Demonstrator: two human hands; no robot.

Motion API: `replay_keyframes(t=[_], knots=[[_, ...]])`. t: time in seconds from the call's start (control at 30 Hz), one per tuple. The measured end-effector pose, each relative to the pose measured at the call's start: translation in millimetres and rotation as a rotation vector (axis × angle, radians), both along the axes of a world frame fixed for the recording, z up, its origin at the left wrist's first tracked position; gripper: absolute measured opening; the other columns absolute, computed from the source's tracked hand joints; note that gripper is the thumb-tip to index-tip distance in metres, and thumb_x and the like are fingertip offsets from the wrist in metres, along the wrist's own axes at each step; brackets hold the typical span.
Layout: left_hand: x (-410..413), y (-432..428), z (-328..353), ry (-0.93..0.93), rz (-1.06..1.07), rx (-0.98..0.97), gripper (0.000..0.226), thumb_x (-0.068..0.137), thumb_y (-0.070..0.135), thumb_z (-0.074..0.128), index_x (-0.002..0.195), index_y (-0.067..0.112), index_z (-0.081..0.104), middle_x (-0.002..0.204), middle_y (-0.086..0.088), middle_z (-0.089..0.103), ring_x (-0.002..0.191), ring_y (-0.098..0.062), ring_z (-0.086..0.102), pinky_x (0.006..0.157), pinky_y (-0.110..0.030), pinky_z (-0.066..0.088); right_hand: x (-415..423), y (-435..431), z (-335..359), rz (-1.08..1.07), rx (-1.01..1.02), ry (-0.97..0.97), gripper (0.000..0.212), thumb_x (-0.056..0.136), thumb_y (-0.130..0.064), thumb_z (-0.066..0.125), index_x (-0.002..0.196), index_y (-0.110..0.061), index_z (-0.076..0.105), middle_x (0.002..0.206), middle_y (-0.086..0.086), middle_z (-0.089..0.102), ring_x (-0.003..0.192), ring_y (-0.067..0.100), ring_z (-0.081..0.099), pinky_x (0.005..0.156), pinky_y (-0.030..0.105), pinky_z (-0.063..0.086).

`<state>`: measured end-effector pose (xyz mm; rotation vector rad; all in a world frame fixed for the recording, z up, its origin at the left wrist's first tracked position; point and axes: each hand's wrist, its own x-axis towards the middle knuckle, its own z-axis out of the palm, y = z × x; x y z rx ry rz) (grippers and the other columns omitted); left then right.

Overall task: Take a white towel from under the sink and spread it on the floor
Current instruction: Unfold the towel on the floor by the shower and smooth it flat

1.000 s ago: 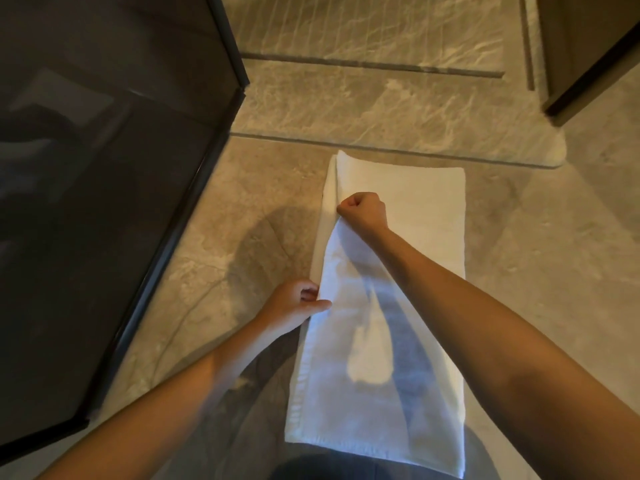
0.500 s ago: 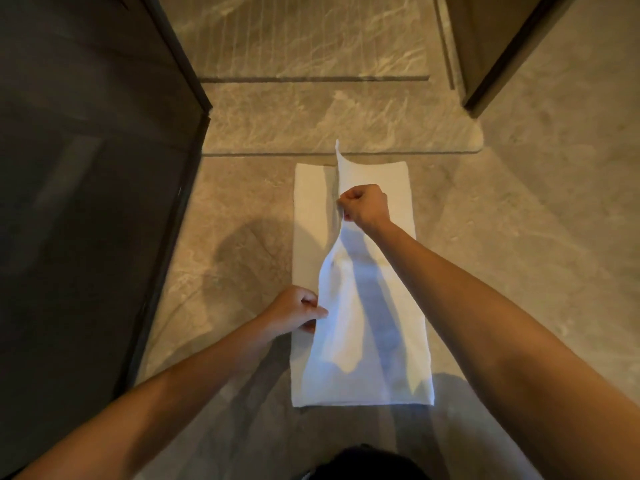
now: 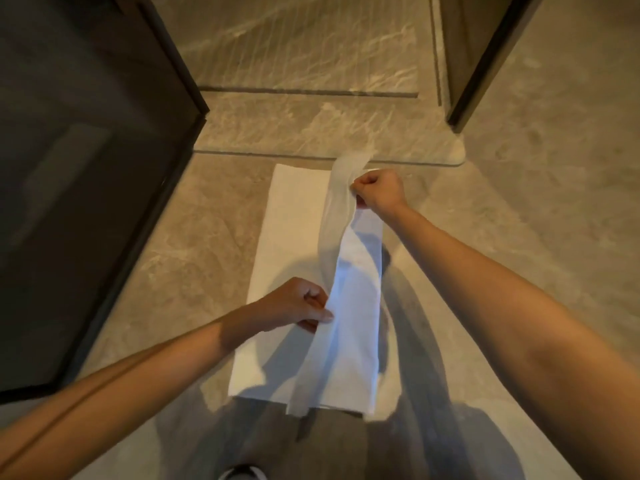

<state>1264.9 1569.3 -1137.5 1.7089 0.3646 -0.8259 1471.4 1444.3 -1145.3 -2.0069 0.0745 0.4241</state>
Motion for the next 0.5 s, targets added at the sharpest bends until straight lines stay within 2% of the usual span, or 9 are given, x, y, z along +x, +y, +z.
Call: replay_keyframes(t=[0.1, 0.2, 0.27, 0.37, 0.43, 0.5], knots=[[5.4, -44.5, 11.6, -0.021, -0.017, -0.01, 0.014, 0.08, 0.006, 0.071, 0.073, 0.004, 0.059, 0.066, -0.002, 0.06, 0.066, -0.011, 0.066, 0.065, -0.025, 0.056, 10.2, -36.7, 13.0, 0.033, 0.029, -0.011, 0.021, 0.073, 0.002, 0.062, 0.054, -0.009, 0.063, 0.06, 0.01, 0.059, 0.053, 0.02, 0.058, 0.061, 0.04, 0.058], [15.5, -91.3, 14.6, -0.054, -0.032, -0.013, 0.02, 0.079, 0.006, 0.07, 0.068, 0.007, 0.054, 0.061, -0.001, 0.054, 0.065, -0.013, 0.063, 0.069, -0.031, 0.057, 17.8, -74.8, 23.7, 0.053, 0.071, -0.007, 0.014, 0.074, 0.008, 0.058, 0.072, -0.004, 0.064, 0.059, 0.008, 0.053, 0.05, 0.022, 0.051, 0.043, 0.025, 0.047], [24.9, -122.3, 14.4, -0.062, -0.05, 0.015, 0.026, 0.079, 0.007, 0.07, 0.063, 0.011, 0.05, 0.06, -0.001, 0.054, 0.064, -0.014, 0.062, 0.067, -0.032, 0.057, 21.9, -102.8, 28.5, 0.029, 0.09, -0.008, 0.022, 0.075, 0.007, 0.057, 0.087, -0.009, 0.064, 0.06, 0.004, 0.053, 0.047, 0.016, 0.05, 0.036, 0.019, 0.043], [37.1, -166.4, 11.1, -0.067, -0.107, 0.05, 0.028, 0.08, 0.009, 0.07, 0.064, 0.012, 0.047, 0.065, -0.004, 0.055, 0.067, -0.018, 0.064, 0.066, -0.032, 0.058, 29.3, -144.7, 20.0, 0.05, 0.083, -0.059, 0.031, 0.075, 0.0, 0.056, 0.1, -0.012, 0.069, 0.063, 0.004, 0.062, 0.049, 0.015, 0.057, 0.043, 0.025, 0.05], [43.8, -191.7, 6.1, -0.069, -0.151, 0.05, 0.028, 0.081, 0.01, 0.069, 0.065, 0.011, 0.046, 0.065, -0.004, 0.054, 0.069, -0.02, 0.065, 0.068, -0.036, 0.059, 34.7, -170.3, 10.4, 0.076, 0.065, -0.073, 0.039, 0.075, -0.006, 0.055, 0.108, -0.018, 0.069, 0.07, 0.011, 0.068, 0.06, 0.025, 0.065, 0.051, 0.037, 0.057], [50.8, -215.4, 0.2, -0.064, -0.201, 0.046, 0.027, 0.082, 0.012, 0.069, 0.067, 0.011, 0.047, 0.066, -0.004, 0.053, 0.07, -0.024, 0.065, 0.072, -0.041, 0.059, 39.8, -193.6, 1.3, 0.089, 0.06, -0.06, 0.043, 0.078, -0.007, 0.053, 0.117, -0.019, 0.066, 0.076, 0.017, 0.069, 0.068, 0.03, 0.067, 0.057, 0.041, 0.059]])
